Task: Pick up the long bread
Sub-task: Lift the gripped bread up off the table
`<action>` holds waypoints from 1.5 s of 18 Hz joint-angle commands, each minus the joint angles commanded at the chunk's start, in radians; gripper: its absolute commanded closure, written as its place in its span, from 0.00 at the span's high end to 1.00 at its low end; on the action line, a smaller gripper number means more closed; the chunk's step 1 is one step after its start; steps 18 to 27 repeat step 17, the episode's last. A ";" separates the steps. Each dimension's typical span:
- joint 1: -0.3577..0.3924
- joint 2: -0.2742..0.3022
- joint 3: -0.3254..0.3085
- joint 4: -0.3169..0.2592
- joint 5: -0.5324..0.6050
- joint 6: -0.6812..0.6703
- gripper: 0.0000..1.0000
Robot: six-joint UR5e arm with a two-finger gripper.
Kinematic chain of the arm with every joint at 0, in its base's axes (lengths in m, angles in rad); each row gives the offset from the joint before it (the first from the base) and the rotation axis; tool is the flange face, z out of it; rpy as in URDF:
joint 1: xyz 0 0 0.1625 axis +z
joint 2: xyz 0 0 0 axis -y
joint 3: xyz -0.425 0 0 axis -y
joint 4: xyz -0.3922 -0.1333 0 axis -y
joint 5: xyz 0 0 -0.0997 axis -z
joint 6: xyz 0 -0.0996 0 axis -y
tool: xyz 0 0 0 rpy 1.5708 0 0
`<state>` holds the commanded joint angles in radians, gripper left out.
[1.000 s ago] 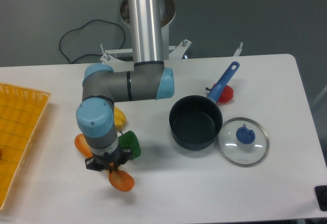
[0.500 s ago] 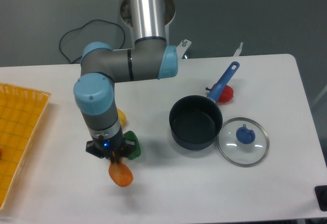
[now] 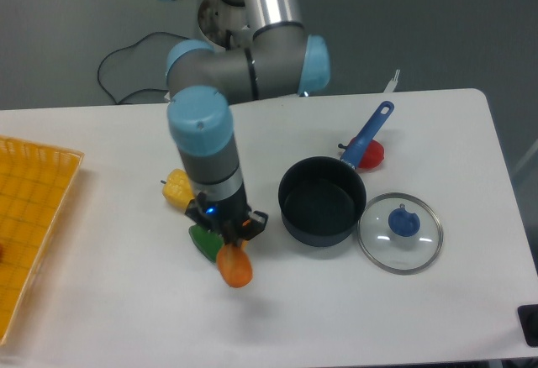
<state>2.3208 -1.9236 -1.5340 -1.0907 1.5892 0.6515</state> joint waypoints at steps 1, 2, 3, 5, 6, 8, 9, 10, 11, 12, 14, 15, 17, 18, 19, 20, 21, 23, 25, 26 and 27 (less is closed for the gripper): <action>0.011 0.000 0.000 0.000 0.000 0.023 0.07; 0.028 0.003 -0.002 -0.002 -0.003 0.037 0.07; 0.041 0.005 -0.005 -0.002 -0.005 0.054 0.07; 0.075 0.006 -0.006 -0.002 -0.020 0.109 0.07; 0.083 0.005 -0.012 -0.008 -0.017 0.143 0.07; 0.103 0.009 -0.012 -0.018 -0.015 0.171 0.07; 0.111 0.009 -0.012 -0.024 -0.015 0.171 0.07; 0.115 0.009 -0.012 -0.029 -0.015 0.171 0.07; 0.121 0.009 -0.012 -0.029 -0.015 0.172 0.07; 0.132 0.012 -0.012 -0.029 -0.015 0.172 0.07; 0.134 0.015 -0.012 -0.029 -0.017 0.175 0.07; 0.135 0.015 -0.012 -0.028 -0.015 0.181 0.07; 0.140 0.015 -0.012 -0.026 -0.020 0.183 0.07; 0.140 0.015 -0.012 -0.026 -0.020 0.183 0.07; 0.140 0.015 -0.012 -0.026 -0.020 0.183 0.07; 0.140 0.015 -0.012 -0.026 -0.020 0.183 0.07; 0.140 0.015 -0.012 -0.026 -0.020 0.183 0.07; 0.140 0.015 -0.012 -0.026 -0.020 0.183 0.07; 0.140 0.015 -0.012 -0.026 -0.020 0.183 0.07; 0.140 0.015 -0.012 -0.026 -0.020 0.183 0.07; 0.140 0.015 -0.012 -0.026 -0.020 0.183 0.07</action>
